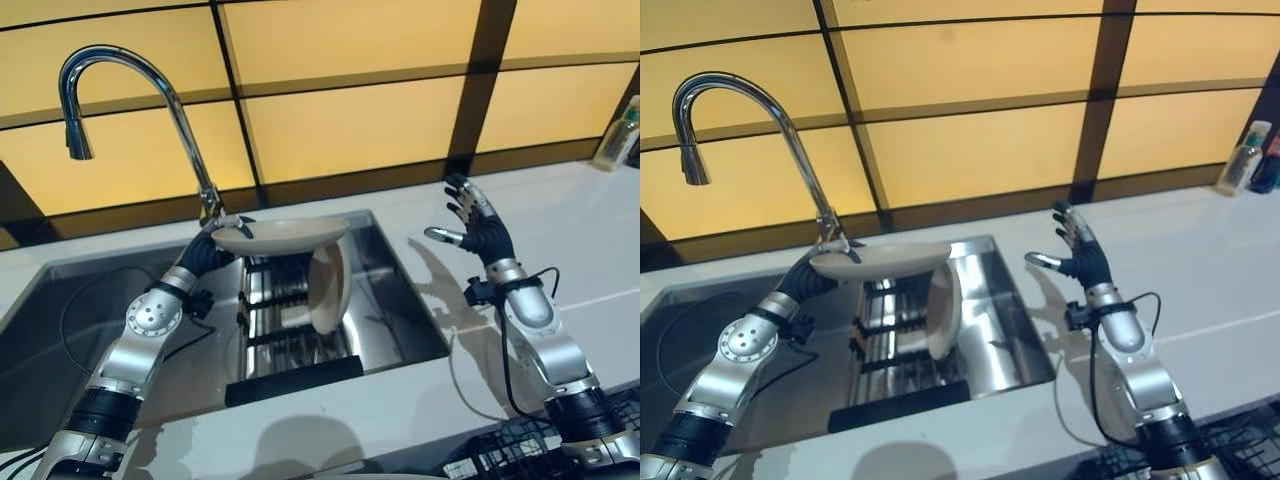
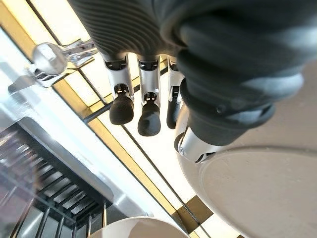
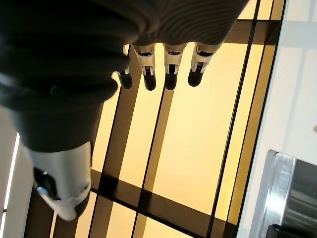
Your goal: Pick up plates and place into dishwasher.
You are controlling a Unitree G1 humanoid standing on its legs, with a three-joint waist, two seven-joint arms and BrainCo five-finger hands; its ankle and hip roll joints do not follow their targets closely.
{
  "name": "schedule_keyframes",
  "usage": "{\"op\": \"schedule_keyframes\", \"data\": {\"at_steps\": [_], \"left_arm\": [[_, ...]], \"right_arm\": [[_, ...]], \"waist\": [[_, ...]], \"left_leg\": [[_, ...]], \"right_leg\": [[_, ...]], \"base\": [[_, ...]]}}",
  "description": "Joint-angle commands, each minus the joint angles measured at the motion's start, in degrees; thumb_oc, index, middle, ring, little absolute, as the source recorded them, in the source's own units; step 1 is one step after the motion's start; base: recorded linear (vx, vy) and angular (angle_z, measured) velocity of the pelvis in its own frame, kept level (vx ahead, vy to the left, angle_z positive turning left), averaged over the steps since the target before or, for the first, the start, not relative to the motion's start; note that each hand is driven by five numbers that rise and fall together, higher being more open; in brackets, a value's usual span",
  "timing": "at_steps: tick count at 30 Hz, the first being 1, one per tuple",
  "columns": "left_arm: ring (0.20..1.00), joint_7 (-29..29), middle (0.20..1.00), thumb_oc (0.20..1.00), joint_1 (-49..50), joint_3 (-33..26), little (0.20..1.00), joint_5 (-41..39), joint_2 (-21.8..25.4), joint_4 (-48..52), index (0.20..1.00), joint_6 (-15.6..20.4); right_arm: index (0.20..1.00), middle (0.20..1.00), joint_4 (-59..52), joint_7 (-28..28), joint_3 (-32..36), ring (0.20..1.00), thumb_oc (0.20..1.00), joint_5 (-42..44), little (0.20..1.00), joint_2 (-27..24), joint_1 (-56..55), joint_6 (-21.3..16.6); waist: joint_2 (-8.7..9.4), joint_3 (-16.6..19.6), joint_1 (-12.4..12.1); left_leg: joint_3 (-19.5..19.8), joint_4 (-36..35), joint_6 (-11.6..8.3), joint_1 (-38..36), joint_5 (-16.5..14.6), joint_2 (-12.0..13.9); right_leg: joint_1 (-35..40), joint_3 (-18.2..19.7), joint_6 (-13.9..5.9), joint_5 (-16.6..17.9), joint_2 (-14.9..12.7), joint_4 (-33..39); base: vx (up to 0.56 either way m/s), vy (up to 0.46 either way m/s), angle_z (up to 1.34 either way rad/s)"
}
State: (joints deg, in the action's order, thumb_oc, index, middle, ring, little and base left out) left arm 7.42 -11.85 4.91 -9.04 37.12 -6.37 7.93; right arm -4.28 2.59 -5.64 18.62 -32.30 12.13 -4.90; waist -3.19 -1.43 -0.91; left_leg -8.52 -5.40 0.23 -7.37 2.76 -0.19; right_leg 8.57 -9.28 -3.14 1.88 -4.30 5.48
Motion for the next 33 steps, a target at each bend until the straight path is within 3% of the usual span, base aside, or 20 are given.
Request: {"op": "schedule_keyframes", "data": {"at_steps": [1, 8, 16, 27, 33], "left_arm": [[0.2, 0.3, 0.2, 0.2, -5.5, -3.4, 0.2, -5.1, 1.6, -1.3, 0.2, 1.1], [0.2, 2.3, 0.2, 0.2, -6.6, -2.4, 0.2, -9.0, 0.4, -1.0, 0.2, 0.8], [0.2, 6.3, 0.2, 0.2, -10.5, 2.1, 0.2, -14.1, -2.8, 1.3, 0.2, -0.8], [0.2, 7.2, 0.2, 0.2, -16.8, 12.5, 0.2, -14.3, -10.0, 0.9, 0.2, -1.7], [0.2, 7.3, 0.2, 0.2, -18.3, 14.1, 0.2, -15.2, -10.5, 1.3, 0.2, -4.3]], "right_arm": [[1.0, 1.0, -3.0, -1.7, -0.7, 1.0, 1.0, -0.8, 1.0, -1.1, 6.5, -2.1], [1.0, 1.0, -4.1, -9.2, -3.5, 1.0, 1.0, -2.5, 1.0, -2.6, 10.2, -3.0], [1.0, 1.0, -4.8, -17.3, -10.2, 1.0, 1.0, -3.0, 1.0, -4.0, 18.9, -0.8], [1.0, 1.0, -4.4, -17.6, -18.5, 1.0, 1.0, -4.5, 1.0, 2.0, 29.7, 2.5], [1.0, 1.0, -4.7, -18.0, -19.6, 1.0, 1.0, -4.1, 1.0, 2.1, 30.6, 3.7]], "waist": [[1.8, 2.7, -0.9], [2.2, 2.7, -1.3], [3.0, 3.0, -2.1], [3.5, 2.7, -2.3], [3.72, 2.6, -2.0]], "left_leg": [[0.5, 0.4, -1.17, -0.9, -6.6, -0.2], [0.8, 0.4, -1.19, -0.7, -6.5, -0.3], [1.7, 0.6, -1.3, -0.5, -6.6, -0.7], [1.9, 1.0, -1.05, -1.0, -7.0, -1.0], [1.4, 1.2, -0.83, -0.9, -7.2, -1.1]], "right_leg": [[-2.2, -2.3, -3.02, -2.8, -0.4, -0.5], [-2.3, -2.6, -2.81, -2.8, -0.4, -0.5], [-1.9, -3.1, -2.61, -3.0, -0.4, -0.5], [-1.3, -3.1, -2.39, -3.1, -0.3, -0.5], [-1.3, -2.6, -2.34, -3.2, -0.3, -0.5]], "base": [[-0.03, 0.012, 0.02], [-0.02, 0.002, 0.01], [-0.01, -0.009, 0.04], [0.0, -0.003, 0.01], [0.0, 0.0, 0.0]]}}
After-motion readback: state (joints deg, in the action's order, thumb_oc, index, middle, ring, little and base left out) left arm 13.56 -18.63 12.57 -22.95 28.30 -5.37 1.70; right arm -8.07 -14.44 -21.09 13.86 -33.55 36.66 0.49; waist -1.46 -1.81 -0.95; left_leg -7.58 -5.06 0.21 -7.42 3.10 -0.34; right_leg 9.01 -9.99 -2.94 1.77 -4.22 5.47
